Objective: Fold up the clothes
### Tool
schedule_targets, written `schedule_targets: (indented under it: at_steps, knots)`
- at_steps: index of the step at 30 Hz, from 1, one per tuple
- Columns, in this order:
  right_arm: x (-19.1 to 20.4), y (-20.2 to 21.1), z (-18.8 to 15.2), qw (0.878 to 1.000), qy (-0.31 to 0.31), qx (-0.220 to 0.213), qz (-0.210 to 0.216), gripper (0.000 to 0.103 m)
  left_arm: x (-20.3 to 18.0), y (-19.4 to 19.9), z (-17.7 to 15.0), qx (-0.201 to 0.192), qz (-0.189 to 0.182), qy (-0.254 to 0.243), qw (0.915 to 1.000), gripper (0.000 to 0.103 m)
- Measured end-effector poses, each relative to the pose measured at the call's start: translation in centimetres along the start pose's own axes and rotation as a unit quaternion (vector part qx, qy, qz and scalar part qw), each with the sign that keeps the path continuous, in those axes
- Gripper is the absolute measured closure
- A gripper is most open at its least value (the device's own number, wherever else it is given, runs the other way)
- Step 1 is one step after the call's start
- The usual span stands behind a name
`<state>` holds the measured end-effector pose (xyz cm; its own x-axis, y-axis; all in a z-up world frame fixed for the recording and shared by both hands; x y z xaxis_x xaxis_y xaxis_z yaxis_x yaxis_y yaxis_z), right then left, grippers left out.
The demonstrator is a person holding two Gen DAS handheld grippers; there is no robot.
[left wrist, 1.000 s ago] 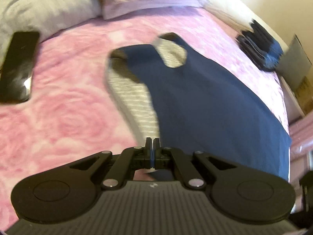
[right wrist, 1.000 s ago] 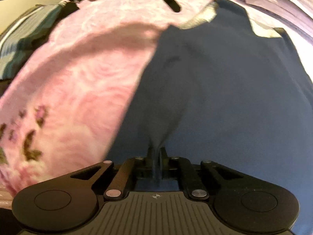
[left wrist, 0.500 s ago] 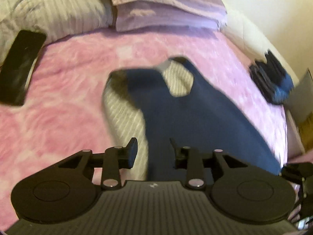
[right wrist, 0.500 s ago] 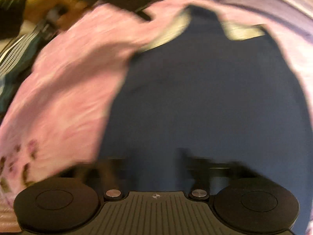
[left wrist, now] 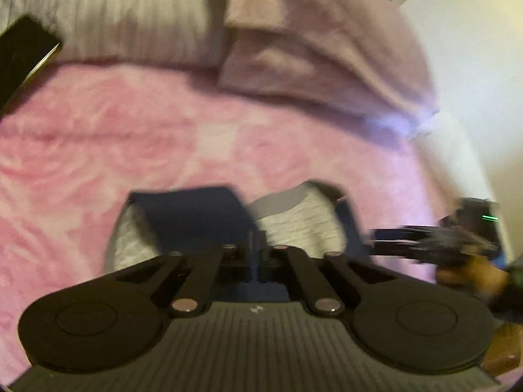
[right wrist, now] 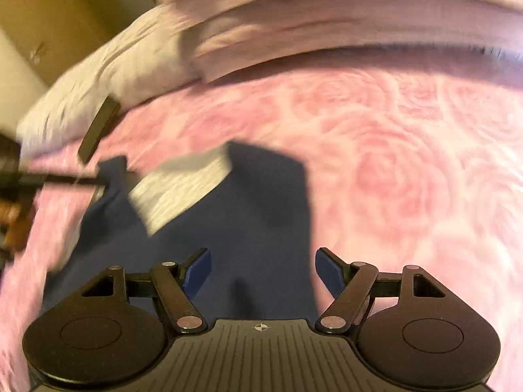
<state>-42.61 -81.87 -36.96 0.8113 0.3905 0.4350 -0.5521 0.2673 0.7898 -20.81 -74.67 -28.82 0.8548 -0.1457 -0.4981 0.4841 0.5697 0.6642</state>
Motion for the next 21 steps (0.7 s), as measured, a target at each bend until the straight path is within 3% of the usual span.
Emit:
schedule_targets:
  at_steps: [6, 9, 10, 12, 15, 19, 21]
  knots:
    - [-0.1, -1.8, 1.3, 0.991, 0.007, 0.029, 0.131, 0.029, 1.4, 0.1, 0.1, 0.014, 0.004, 0.015, 0.9998, 0.103]
    - [0.2, -1.7, 1.6, 0.996, 0.031, -0.001, 0.084, 0.030, 2.1, 0.2, 0.2, 0.022, 0.007, 0.022, 0.9995, 0.103]
    - [-0.2, -1.7, 1.8, 0.995, 0.006, -0.007, 0.094, 0.030, 2.4, 0.2, 0.2, 0.025, 0.007, 0.025, 0.9994, 0.100]
    - [-1.2, -1.9, 2.2, 0.990, -0.059, -0.017, 0.129, 0.030, 2.8, 0.2, 0.2, 0.030, 0.009, 0.030, 0.9991, 0.073]
    - [-1.0, -1.8, 1.9, 0.977, -0.084, 0.002, 0.193, 0.030, 3.6, 0.3, 0.2, 0.037, 0.011, 0.037, 0.9985, 0.065]
    - [0.1, -0.5, 2.0, 0.972, -0.070, 0.006, 0.225, 0.030, 3.7, -1.4, -0.3, 0.037, 0.044, 0.022, 0.9981, 0.060]
    - [0.0, -0.2, 2.5, 0.964, -0.095, -0.002, 0.249, 0.030, 4.0, -1.3, -0.2, 0.029, 0.053, 0.021, 0.9979, 0.056]
Point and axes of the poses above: each gripper's, at about its wrist camera, not at the fingertips, and y roughly against the way its jaws point, x to its left, z to its top, the point moved 4 cm from there along -y, roughly the way its jaws point, and after that the axes turned 7 degrees about -y, right-handed, at the moved point
